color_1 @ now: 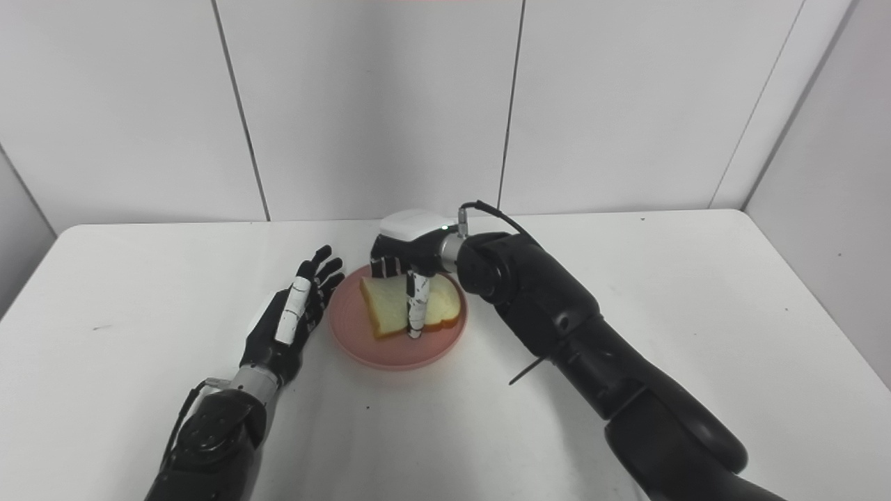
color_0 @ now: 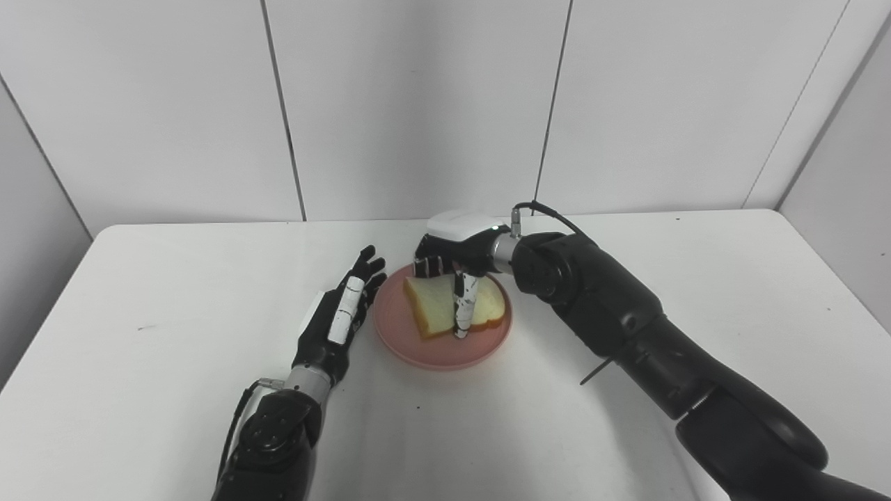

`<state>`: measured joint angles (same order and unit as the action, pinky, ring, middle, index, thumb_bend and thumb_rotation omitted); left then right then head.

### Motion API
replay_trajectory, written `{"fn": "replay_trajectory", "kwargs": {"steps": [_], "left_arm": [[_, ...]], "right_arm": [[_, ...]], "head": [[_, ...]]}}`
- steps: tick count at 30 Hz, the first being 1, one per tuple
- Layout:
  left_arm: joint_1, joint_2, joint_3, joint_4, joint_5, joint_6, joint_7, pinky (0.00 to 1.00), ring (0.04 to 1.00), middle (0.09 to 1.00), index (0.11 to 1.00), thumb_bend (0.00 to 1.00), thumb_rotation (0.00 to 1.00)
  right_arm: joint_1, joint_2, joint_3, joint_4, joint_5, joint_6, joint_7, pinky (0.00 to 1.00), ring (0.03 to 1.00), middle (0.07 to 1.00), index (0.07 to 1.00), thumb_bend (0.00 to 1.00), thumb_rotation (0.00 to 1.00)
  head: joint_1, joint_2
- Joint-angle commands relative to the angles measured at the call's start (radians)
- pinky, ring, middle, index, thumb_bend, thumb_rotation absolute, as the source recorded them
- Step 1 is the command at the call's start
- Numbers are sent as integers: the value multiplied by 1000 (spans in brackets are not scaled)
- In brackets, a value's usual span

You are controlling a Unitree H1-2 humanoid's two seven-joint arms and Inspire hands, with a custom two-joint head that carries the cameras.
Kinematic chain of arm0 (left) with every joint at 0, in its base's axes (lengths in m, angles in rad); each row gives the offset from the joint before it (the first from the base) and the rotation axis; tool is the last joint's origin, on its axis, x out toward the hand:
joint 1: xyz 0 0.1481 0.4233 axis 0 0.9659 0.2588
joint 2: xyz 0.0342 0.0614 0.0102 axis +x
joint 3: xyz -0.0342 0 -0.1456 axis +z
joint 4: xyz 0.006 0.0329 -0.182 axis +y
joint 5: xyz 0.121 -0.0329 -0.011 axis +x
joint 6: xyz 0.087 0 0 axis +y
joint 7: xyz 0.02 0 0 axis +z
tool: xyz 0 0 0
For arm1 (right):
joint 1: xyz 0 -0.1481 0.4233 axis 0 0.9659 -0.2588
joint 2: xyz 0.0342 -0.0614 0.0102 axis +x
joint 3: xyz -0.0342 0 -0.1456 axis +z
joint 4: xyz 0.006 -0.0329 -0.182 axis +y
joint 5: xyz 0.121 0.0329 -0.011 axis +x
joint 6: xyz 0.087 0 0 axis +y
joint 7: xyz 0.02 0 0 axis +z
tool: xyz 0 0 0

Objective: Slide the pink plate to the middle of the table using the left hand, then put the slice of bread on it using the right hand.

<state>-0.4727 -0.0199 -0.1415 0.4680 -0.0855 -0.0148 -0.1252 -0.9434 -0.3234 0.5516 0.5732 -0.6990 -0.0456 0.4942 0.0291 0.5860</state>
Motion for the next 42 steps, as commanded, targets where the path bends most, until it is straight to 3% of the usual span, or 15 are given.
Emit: {"fn": "replay_trajectory", "kwargs": {"steps": [1, 12, 13, 14, 15, 16, 18, 25, 29, 42], "left_arm": [[38, -24, -43, 29, 23, 105, -45, 932, 935, 952, 948, 814, 971], [38, -27, -42, 30, 15, 107, -46, 948, 943, 957, 956, 818, 964], [38, -28, -42, 28, 15, 111, -44, 952, 943, 957, 953, 823, 958], [38, -29, -42, 26, 15, 114, -44, 954, 943, 957, 948, 823, 959], [38, -28, -42, 25, 15, 114, -45, 957, 945, 958, 948, 822, 958], [37, -27, -43, 25, 14, 115, -48, 958, 946, 959, 948, 821, 958], [38, -27, -41, 25, 12, 114, -49, 959, 950, 963, 956, 814, 961], [39, -30, -42, 12, 12, 132, -47, 952, 948, 964, 961, 810, 965], [33, -32, -44, 37, 24, 95, -39, 925, 935, 953, 956, 807, 972], [33, -24, -53, 27, 26, 103, -53, 938, 949, 962, 965, 812, 983]], "right_arm": [[-41, 6, -6, 0, -3, -16, -26, 500, 462, 519, 465, 518, 0], [-20, 21, -6, 25, 3, -26, -40, 523, 448, 526, 472, 518, 0], [-19, 22, -9, 18, 11, -20, -30, 537, 517, 515, 477, 523, 0], [-17, 23, -11, 10, 18, -14, -22, 571, 588, 595, 487, 522, 65], [-16, 24, -12, 5, 21, -11, -17, 599, 631, 652, 593, 656, 71], [-14, 23, -12, -6, 22, -8, -12, 614, 653, 681, 648, 724, 74], [-13, 21, -10, -23, 21, -6, -4, 641, 700, 740, 726, 786, 146], [-12, 16, -13, -80, 23, 3, 34, 644, 726, 782, 803, 821, 234], [-13, 17, -14, -112, 17, 29, 67, 661, 743, 792, 812, 813, 222], [-34, 0, 29, -201, -70, 149, 246, 805, 919, 949, 918, 868, 360]], "head": [[0, 3], [2, 8], [3, 11], [3, 11], [3, 11], [3, 11], [3, 11], [5, 12], [6, 13], [3, 15]]}}
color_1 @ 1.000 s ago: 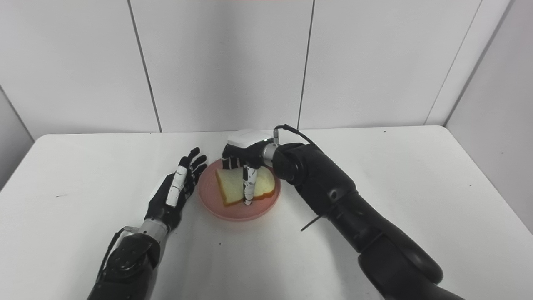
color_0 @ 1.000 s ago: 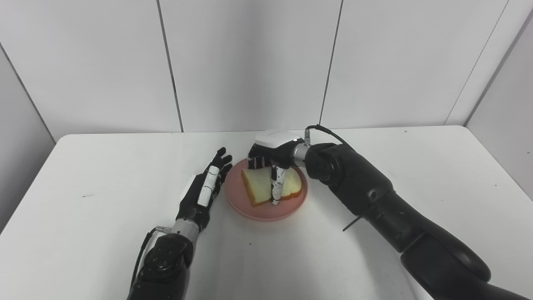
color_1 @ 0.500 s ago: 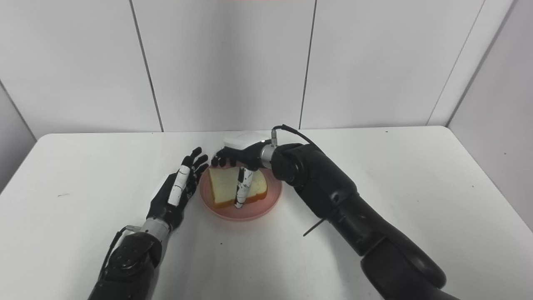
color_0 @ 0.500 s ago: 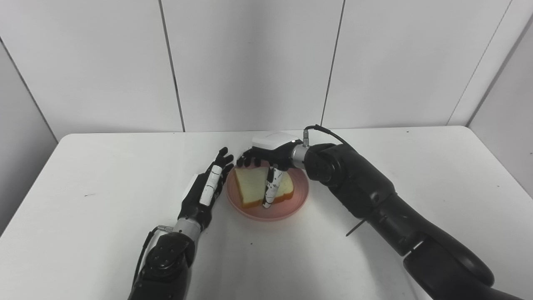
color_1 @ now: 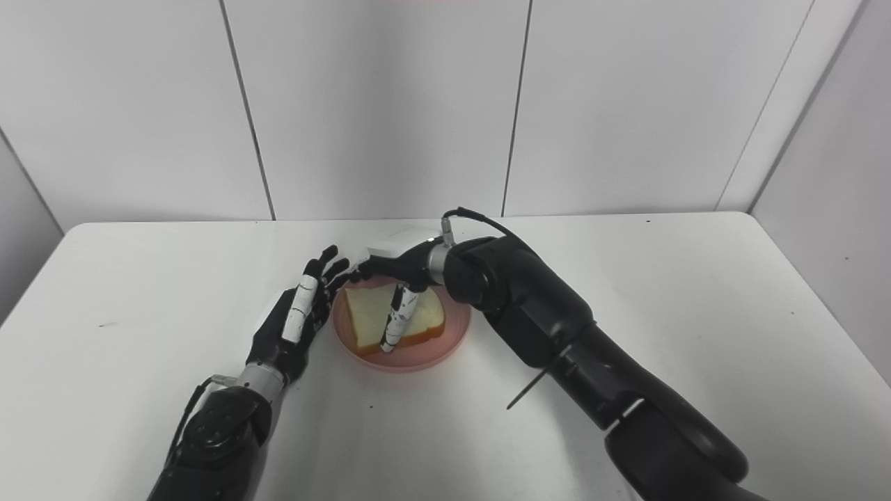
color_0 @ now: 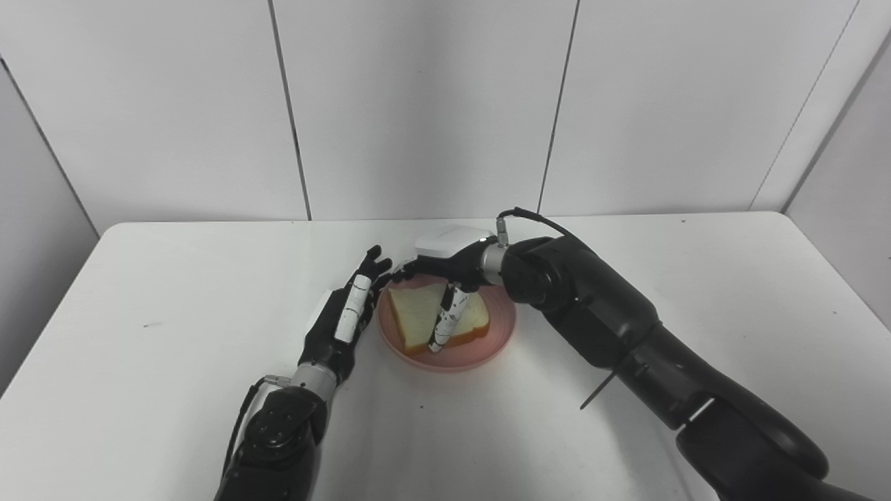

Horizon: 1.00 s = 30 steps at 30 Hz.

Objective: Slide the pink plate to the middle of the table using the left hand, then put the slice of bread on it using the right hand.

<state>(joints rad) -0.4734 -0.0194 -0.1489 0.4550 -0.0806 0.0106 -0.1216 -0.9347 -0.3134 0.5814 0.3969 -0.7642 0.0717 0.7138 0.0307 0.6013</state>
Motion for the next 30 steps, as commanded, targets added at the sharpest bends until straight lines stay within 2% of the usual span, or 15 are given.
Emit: {"fn": "replay_trajectory", "kwargs": {"steps": [1, 5, 6, 9, 12, 15, 18, 22, 24, 25, 28, 30], "left_arm": [[32, -22, -47, 43, 23, 73, -57, 941, 952, 964, 968, 812, 985], [30, -20, -47, 52, 28, 59, -52, 930, 941, 955, 964, 813, 991], [30, -21, -45, 55, 29, 57, -50, 932, 940, 955, 966, 820, 995], [30, -22, -42, 59, 28, 54, -48, 928, 938, 952, 965, 820, 990], [30, -23, -38, 66, 25, 46, -50, 918, 935, 950, 965, 811, 995], [30, -24, -35, 66, 20, 47, -52, 926, 939, 954, 967, 807, 991], [29, -22, -33, 72, 22, 45, -51, 926, 938, 954, 967, 826, 978], [32, -20, -27, 62, 13, 63, -54, 942, 945, 960, 973, 843, 966], [33, -21, -24, 60, 11, 65, -53, 943, 944, 958, 965, 837, 958], [34, -21, -23, 55, 10, 73, -52, 949, 946, 959, 962, 838, 956], [37, -16, -22, 51, 13, 73, -52, 946, 945, 962, 966, 835, 960], [37, -15, -23, 53, 15, 69, -52, 943, 944, 962, 968, 833, 963]], "right_arm": [[-46, -14, -3, -42, -6, 50, 51, 813, 925, 954, 923, 872, 361], [-60, -33, 2, -111, -38, 88, 107, 793, 933, 968, 960, 921, 449], [-63, -39, 3, -131, -50, 89, 112, 837, 947, 957, 950, 949, 506], [-65, -43, 1, -151, -63, 90, 119, 858, 956, 954, 943, 961, 533], [-75, -66, -48, -256, -37, 132, 166, 816, 947, 960, 955, 921, 497], [-77, -73, -64, -289, -35, 147, 185, 790, 941, 949, 960, 911, 492], [-73, -102, -120, -339, 0, 165, 190, 801, 931, 961, 953, 919, 488], [-54, -130, -172, -378, 26, 189, 190, 671, 899, 962, 959, 937, 476], [-49, -137, -178, -383, 31, 193, 185, 702, 903, 954, 952, 945, 474], [-23, -150, -208, -389, 54, 192, 164, 754, 912, 950, 950, 938, 489], [40, -170, -285, -395, 113, 189, 103, 788, 917, 947, 950, 919, 495], [52, -170, -302, -394, 126, 186, 88, 790, 917, 946, 951, 912, 494]], "head": [[0, -1], [-2, -4], [-3, -5], [-3, -6], [-6, -10], [-6, -10], [-14, -14], [-14, -17], [-14, -17], [-14, -19], [-15, -21], [-15, -21]]}}
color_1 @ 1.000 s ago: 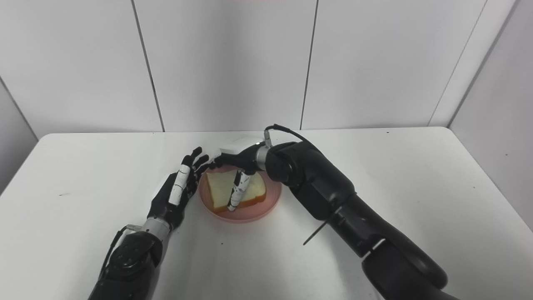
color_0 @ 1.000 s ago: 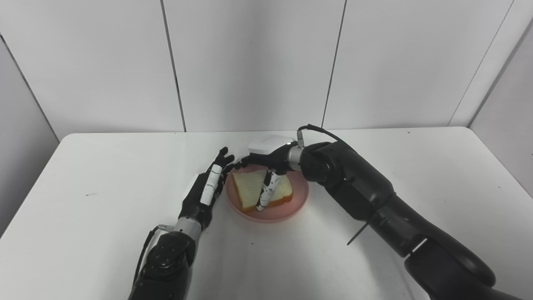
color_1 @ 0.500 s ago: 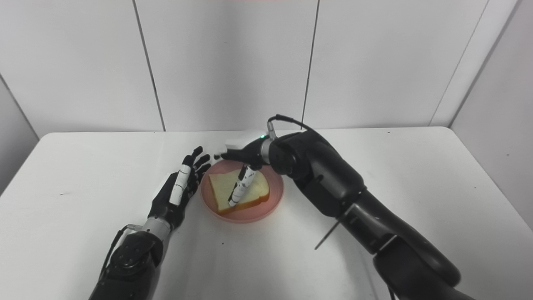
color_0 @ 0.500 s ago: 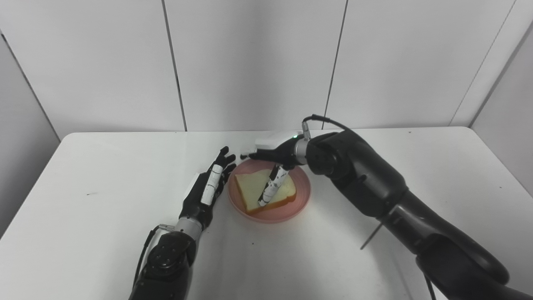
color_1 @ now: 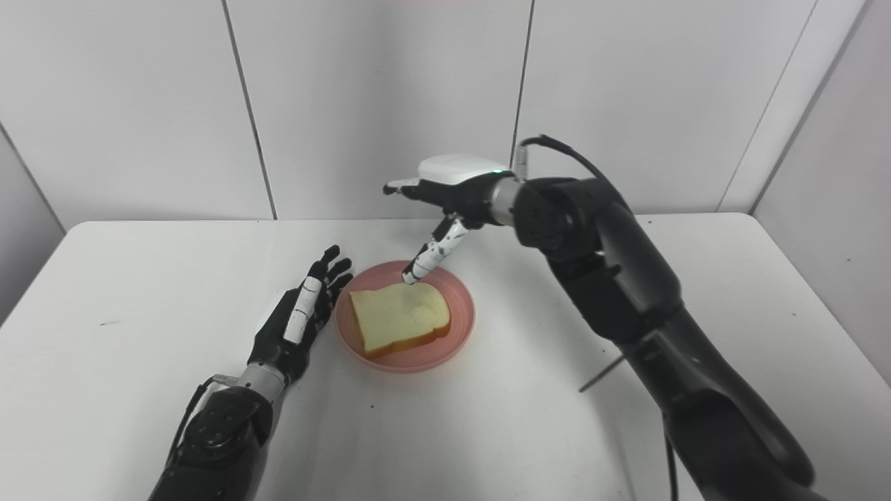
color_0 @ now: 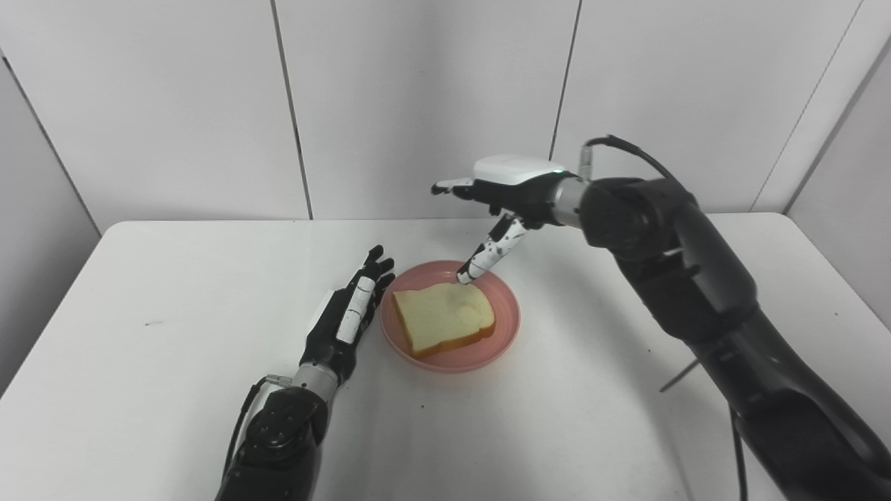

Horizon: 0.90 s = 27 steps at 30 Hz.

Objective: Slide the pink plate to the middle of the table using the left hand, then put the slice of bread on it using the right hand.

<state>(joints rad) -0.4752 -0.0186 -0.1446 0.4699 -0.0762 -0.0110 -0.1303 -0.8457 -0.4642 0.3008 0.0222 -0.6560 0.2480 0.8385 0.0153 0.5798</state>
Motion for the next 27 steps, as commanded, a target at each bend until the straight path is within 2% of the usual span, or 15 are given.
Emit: {"fn": "replay_trajectory", "kwargs": {"steps": [1, 3, 4, 5, 6, 9, 10, 14, 15, 16, 17, 20, 22, 25, 27], "left_arm": [[39, -16, -23, 41, 3, 92, -47, 942, 944, 962, 969, 833, 963], [37, -12, -19, 46, -7, 90, -59, 970, 965, 979, 984, 835, 952], [37, -10, -17, 46, -12, 94, -64, 972, 966, 981, 985, 835, 951], [37, -8, -16, 45, -16, 97, -67, 978, 971, 985, 992, 838, 952], [37, -8, -14, 44, -18, 100, -69, 984, 974, 988, 997, 842, 951], [41, -6, -13, 33, -19, 111, -70, 998, 980, 992, 1000, 856, 952], [44, -5, -11, 30, -22, 107, -71, 1000, 987, 996, 1000, 869, 951], [60, -5, -7, 10, -1, 64, -36, 998, 983, 989, 997, 850, 983], [61, -4, -8, 8, 2, 63, -33, 998, 983, 988, 997, 849, 986], [75, -14, 2, -10, 19, 39, 8, 998, 982, 987, 997, 848, 988], [86, -21, 10, -24, 33, 22, 40, 986, 973, 976, 980, 872, 990], [103, -26, 10, -44, 90, -14, 99, 966, 963, 967, 967, 916, 998], [113, -31, 9, -60, 115, -19, 121, 970, 976, 984, 973, 943, 1000], [123, -36, 12, -78, 132, -17, 132, 993, 998, 999, 988, 928, 1000], [145, -32, 0, -115, 159, -15, 135, 998, 1000, 1000, 996, 924, 1000]], "right_arm": [[-15, -20, -42, -16, 26, 18, -60, 790, 917, 946, 951, 911, 494], [32, -20, -87, -15, 56, 37, -104, 819, 936, 983, 994, 865, 741], [59, -17, -115, -18, 80, 48, -122, 823, 939, 986, 996, 862, 756], [78, -13, -134, -21, 102, 57, -135, 843, 951, 993, 998, 848, 825], [90, -11, -145, -23, 116, 62, -144, 850, 954, 997, 1000, 836, 891], [149, -6, -179, -56, 159, 91, -172, 863, 958, 995, 1000, 823, 986], [178, 5, -197, -70, 178, 109, -189, 916, 979, 997, 1000, 817, 996], [261, 58, -265, -97, 266, 140, -264, 986, 999, 1000, 1000, 780, 1000], [265, 59, -266, -99, 273, 142, -271, 990, 1000, 1000, 1000, 777, 1000], [299, 87, -295, -107, 309, 128, -306, 992, 1000, 1000, 1000, 776, 1000], [326, 107, -314, -113, 338, 118, -334, 988, 1000, 1000, 1000, 677, 1000], [386, 136, -330, -137, 351, 108, -406, 973, 1000, 1000, 1000, 616, 1000], [421, 150, -335, -146, 347, 93, -459, 972, 1000, 1000, 1000, 571, 1000], [443, 162, -340, -148, 367, 84, -507, 988, 1000, 1000, 1000, 505, 1000], [475, 216, -380, -143, 429, 81, -557, 996, 1000, 1000, 1000, 510, 1000]], "head": [[-2, -1], [0, -3], [0, -3], [1, -4], [1, -4], [1, -5], [3, -8], [1, -9], [1, -9], [2, -11], [2, -11], [-1, -11], [-2, -11], [-1, -11], [0, -11]]}}
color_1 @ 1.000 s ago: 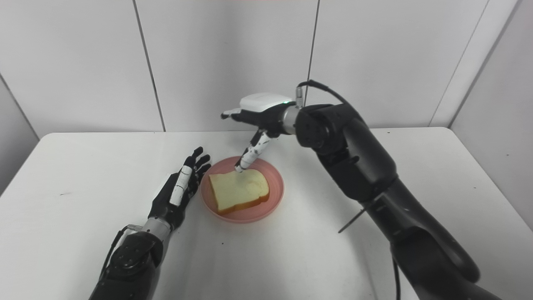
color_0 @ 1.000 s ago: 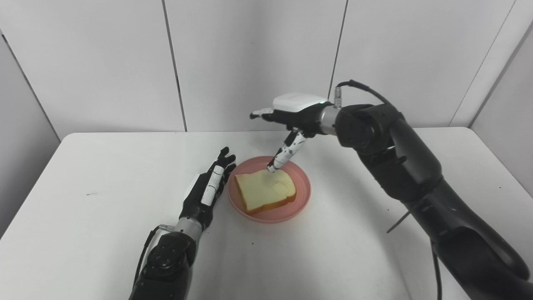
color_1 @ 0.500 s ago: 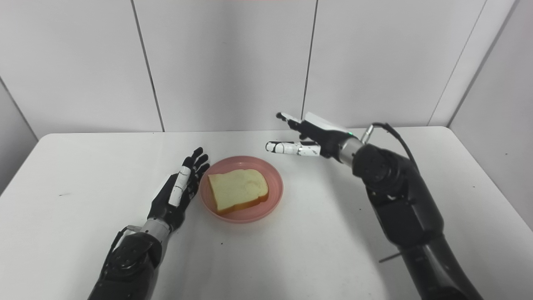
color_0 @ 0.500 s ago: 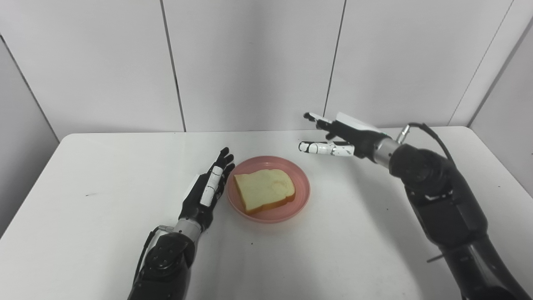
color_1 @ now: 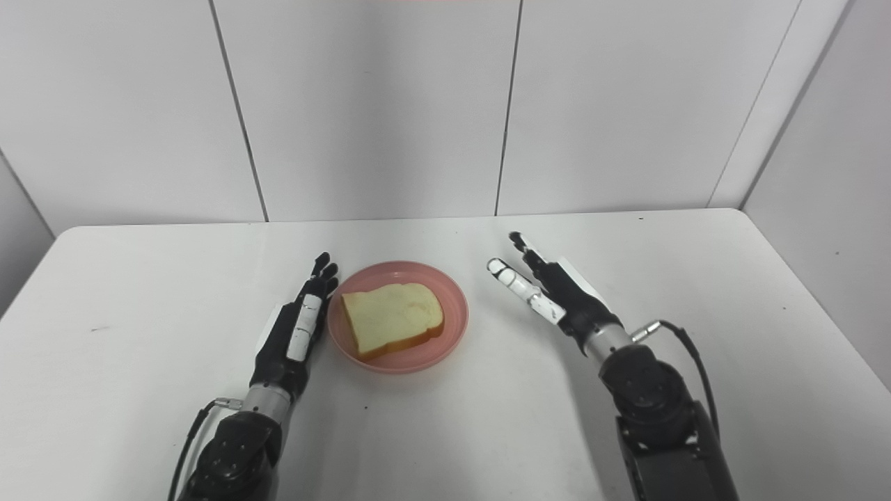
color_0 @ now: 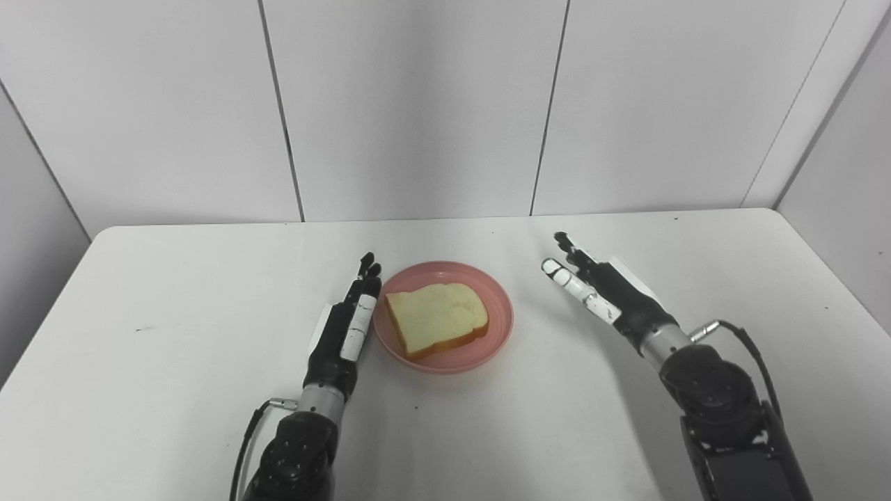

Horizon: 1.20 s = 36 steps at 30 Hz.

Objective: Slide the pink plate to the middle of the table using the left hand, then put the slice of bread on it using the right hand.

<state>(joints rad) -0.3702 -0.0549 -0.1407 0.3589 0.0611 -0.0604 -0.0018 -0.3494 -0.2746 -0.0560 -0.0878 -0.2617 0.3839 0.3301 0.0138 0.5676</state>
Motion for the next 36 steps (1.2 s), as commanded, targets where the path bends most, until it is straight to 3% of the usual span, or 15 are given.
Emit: {"fn": "replay_trajectory", "kwargs": {"steps": [1, 7, 11, 19, 23, 25, 28, 31, 32, 36], "left_arm": [[49, 3, -6, -16, 27, 32, 8, 1000, 1000, 1000, 999, 924, 1000], [86, -19, 13, -61, -6, 4, 3, 1000, 1000, 1000, 1000, 896, 990], [104, -32, 25, -100, -30, 27, -10, 1000, 1000, 1000, 1000, 866, 977], [141, -43, 14, -140, 22, -4, 15, 986, 1000, 1000, 1000, 801, 1000], [174, -47, 12, -205, 9, 42, 1, 985, 1000, 1000, 1000, 753, 1000], [195, -43, 6, -231, 27, 67, 9, 985, 1000, 1000, 1000, 800, 993], [208, -45, 1, -253, 60, 90, 28, 948, 997, 1000, 1000, 787, 987], [219, -48, 14, -264, -12, 81, -17, 985, 999, 1000, 1000, 782, 944], [221, -38, 5, -269, 5, 80, -17, 993, 1000, 1000, 1000, 805, 932], [222, -20, -8, -275, 27, 85, -20, 960, 1000, 1000, 1000, 775, 997]], "right_arm": [[-7, 48, -38, -32, 62, -54, -68, 999, 1000, 1000, 1000, 521, 1000], [57, 171, -119, -66, 246, -21, -132, 1000, 1000, 1000, 1000, 496, 1000], [94, 219, -132, -79, 313, -65, -164, 1000, 1000, 1000, 1000, 475, 1000], [166, 222, -90, -38, 345, -190, -172, 1000, 1000, 1000, 1000, 425, 1000], [222, 235, -47, -25, 291, -225, -213, 1000, 1000, 1000, 1000, 420, 1000], [245, 239, -27, -25, 271, -245, -229, 992, 981, 994, 1000, 379, 1000], [251, 233, -16, -16, 277, -261, -237, 996, 984, 998, 1000, 368, 1000], [243, 234, -19, -2, 293, -274, -244, 996, 985, 1000, 1000, 358, 1000], [239, 234, -21, 7, 298, -276, -245, 999, 987, 1000, 1000, 368, 1000], [227, 230, -26, 46, 324, -300, -239, 1000, 997, 1000, 1000, 381, 1000]], "head": [[1, 2], [2, 6], [5, 8], [22, 11], [31, 16], [31, 17], [31, 17], [37, 15], [36, 14], [35, 8]]}}
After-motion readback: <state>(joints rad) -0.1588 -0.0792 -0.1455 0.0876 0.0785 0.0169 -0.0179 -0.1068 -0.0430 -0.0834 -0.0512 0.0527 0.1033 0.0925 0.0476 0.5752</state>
